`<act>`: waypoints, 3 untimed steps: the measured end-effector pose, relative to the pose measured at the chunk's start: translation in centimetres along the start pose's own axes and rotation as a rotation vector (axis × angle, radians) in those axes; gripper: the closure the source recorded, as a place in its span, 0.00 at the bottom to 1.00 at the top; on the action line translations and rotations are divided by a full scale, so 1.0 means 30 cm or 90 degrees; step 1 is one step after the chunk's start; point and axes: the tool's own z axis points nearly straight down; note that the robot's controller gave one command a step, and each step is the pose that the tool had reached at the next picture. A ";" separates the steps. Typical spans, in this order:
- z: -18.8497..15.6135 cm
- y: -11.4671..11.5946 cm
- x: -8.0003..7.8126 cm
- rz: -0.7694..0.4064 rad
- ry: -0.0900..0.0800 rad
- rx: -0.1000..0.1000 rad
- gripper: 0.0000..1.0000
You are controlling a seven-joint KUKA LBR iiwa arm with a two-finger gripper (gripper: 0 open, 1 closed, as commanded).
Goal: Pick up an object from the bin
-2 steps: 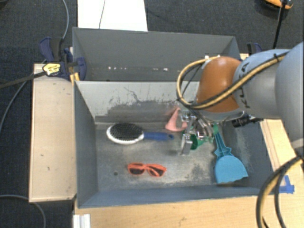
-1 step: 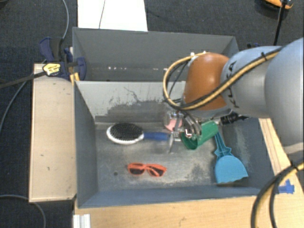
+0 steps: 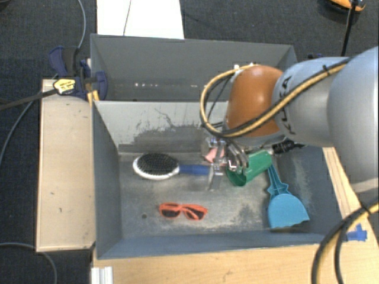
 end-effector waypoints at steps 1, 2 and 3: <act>0.063 0.148 0.000 0.037 -0.001 0.001 0.00; 0.064 0.243 -0.006 -0.102 -0.004 -0.001 1.00; 0.064 0.243 -0.005 -0.103 -0.004 -0.001 1.00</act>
Offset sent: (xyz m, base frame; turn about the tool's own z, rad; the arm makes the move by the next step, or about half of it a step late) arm 0.0051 0.0727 -0.0192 -0.1602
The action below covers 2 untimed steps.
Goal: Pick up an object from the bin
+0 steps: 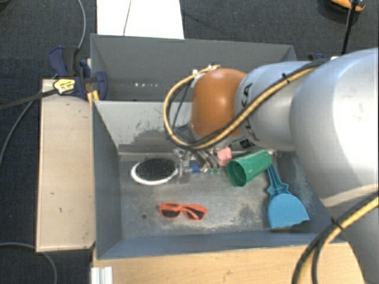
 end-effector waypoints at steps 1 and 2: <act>-0.318 0.011 0.025 -0.014 0.000 0.000 1.00; -0.318 0.011 0.025 -0.015 0.000 0.000 1.00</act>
Offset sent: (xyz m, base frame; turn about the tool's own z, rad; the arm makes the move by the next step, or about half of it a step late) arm 0.0000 0.0000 0.0000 0.0000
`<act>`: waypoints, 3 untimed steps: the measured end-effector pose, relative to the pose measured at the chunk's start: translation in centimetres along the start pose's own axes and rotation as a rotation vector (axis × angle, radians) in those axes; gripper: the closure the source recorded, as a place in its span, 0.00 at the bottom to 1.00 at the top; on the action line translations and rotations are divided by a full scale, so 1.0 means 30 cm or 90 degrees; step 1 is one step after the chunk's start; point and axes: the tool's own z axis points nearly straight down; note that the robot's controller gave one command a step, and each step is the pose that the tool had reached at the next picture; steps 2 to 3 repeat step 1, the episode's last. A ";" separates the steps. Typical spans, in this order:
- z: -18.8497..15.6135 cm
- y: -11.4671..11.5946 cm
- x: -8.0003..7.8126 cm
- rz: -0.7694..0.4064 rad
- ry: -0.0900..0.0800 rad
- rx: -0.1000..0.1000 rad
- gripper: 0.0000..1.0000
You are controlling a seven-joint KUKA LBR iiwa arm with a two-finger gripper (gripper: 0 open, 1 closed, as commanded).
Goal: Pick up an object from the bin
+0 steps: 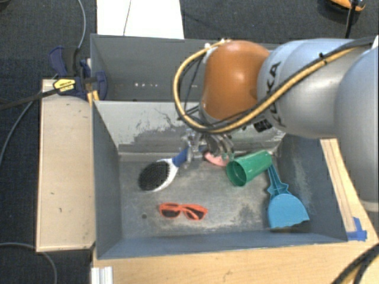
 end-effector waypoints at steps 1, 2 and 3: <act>-0.384 -0.004 -0.009 0.004 -0.001 0.000 1.00; -0.384 -0.004 -0.009 0.004 -0.001 0.000 1.00; -0.384 -0.004 -0.009 0.004 -0.001 0.000 1.00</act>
Offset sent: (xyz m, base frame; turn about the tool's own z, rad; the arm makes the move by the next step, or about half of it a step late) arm 0.0000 0.0000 0.0000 0.0000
